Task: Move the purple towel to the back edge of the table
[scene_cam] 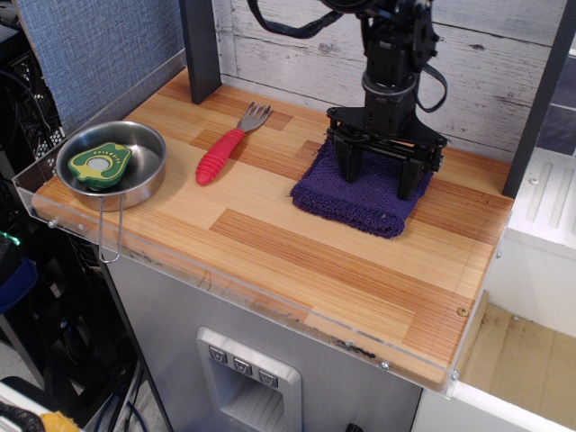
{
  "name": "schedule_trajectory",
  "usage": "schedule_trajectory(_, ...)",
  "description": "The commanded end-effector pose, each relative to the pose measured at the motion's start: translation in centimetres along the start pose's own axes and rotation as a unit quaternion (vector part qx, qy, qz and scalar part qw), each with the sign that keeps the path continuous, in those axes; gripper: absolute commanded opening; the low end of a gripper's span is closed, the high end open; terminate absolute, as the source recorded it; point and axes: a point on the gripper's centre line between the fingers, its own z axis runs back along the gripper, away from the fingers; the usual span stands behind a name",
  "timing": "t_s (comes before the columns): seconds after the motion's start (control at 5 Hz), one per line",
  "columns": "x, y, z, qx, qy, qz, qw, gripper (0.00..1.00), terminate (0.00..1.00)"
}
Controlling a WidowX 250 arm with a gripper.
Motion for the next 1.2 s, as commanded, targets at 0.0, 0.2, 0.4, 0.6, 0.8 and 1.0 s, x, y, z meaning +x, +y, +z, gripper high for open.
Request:
schedule_trajectory(0.0,1.4,0.0,0.9,0.014,-0.018,-0.039,0.999,1.0,0.0)
schedule_trajectory(0.2,2.5,0.1,1.7,0.017,-0.031,-0.038,0.9987,1.0,0.0)
schedule_trajectory(0.4,3.1,0.4,2.8,0.027,-0.046,-0.037,0.9979,1.0,0.0)
schedule_trajectory(0.6,3.4,0.8,3.2,0.019,-0.053,-0.028,0.998,1.0,0.0)
schedule_trajectory(0.8,3.5,0.8,3.6,0.02,-0.058,-0.031,0.9976,1.0,0.0)
schedule_trajectory(1.0,3.7,1.2,6.5,0.006,-0.089,-0.027,0.9956,1.0,0.0)
